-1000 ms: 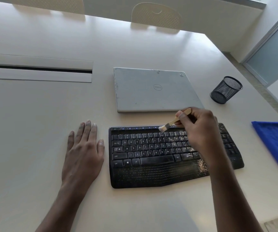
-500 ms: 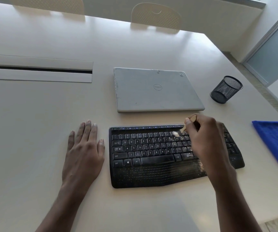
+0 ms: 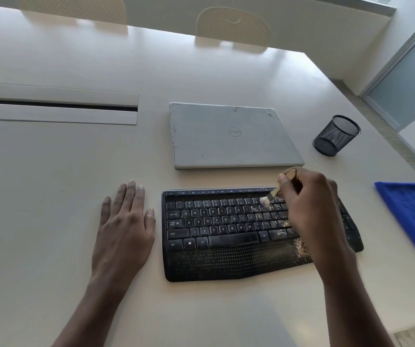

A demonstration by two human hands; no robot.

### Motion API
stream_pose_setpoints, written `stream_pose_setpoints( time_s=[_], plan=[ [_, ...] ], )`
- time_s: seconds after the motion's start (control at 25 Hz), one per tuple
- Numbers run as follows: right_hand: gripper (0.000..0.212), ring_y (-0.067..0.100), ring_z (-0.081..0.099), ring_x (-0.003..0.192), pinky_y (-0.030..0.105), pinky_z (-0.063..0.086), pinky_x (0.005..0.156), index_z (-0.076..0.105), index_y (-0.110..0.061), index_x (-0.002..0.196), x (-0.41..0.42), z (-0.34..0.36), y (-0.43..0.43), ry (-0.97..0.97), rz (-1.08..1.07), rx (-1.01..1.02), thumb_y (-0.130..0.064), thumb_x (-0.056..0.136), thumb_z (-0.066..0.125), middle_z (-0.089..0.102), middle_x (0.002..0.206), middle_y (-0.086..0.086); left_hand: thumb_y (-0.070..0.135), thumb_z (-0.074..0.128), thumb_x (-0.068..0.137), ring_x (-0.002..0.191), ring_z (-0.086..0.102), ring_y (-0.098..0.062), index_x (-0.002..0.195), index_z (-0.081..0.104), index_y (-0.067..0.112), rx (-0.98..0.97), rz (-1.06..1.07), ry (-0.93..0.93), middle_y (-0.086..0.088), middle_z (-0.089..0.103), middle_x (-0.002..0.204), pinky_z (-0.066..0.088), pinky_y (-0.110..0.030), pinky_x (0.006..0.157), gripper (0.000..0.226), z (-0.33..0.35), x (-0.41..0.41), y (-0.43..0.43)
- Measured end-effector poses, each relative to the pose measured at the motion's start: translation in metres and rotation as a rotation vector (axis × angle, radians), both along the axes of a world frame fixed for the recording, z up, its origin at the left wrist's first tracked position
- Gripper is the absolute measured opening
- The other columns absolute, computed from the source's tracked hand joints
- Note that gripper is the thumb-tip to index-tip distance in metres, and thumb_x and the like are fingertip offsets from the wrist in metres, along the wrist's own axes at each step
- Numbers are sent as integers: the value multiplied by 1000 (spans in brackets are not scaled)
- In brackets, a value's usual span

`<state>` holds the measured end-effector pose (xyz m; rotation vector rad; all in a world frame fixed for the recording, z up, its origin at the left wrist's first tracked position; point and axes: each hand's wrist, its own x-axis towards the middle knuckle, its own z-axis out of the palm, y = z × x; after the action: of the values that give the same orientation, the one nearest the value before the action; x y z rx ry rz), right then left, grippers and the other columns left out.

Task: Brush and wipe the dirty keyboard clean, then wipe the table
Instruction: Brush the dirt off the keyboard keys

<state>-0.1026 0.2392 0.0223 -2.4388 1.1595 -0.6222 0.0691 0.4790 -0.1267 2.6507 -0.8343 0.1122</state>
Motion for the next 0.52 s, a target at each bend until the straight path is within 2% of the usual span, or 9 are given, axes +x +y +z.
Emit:
stream_pose_setpoints(
  time_s=[0.16,0.24,0.32,0.4,0.52],
  plan=[
    [21,-2,56,64,4,39,48,72,-16,88,3,1,5,12,29,53,-24,103,61,63,71,-8,40,28,102,160,21,-21,161,37,9,-2,-7,-4,-10,30,169,14,-47,131,67,0,1,0],
    [24,1,53,60,4,39,47,70,-13,85,-1,3,4,56,25,66,-24,104,60,60,69,-6,40,28,103,160,21,-21,161,37,9,0,-5,-2,-10,30,169,14,-47,131,66,0,0,-1],
    [27,2,53,58,5,40,49,70,-12,81,-2,5,4,18,18,49,-24,104,60,61,67,-4,40,28,103,160,21,-21,161,37,9,-2,-3,-1,-10,31,169,14,-47,131,66,0,0,-1],
    [26,0,56,60,4,41,52,72,-14,83,1,4,7,-43,38,49,-24,104,61,64,68,-7,40,27,102,160,21,-21,161,37,9,-1,-4,-4,-10,31,169,14,-47,131,67,0,0,0],
    [23,4,57,59,7,43,52,74,-15,88,1,-1,11,-11,75,95,-26,103,61,65,70,-6,40,28,103,160,20,-20,161,36,9,-2,-7,1,-10,30,170,13,-47,131,67,0,0,0]
  ],
)
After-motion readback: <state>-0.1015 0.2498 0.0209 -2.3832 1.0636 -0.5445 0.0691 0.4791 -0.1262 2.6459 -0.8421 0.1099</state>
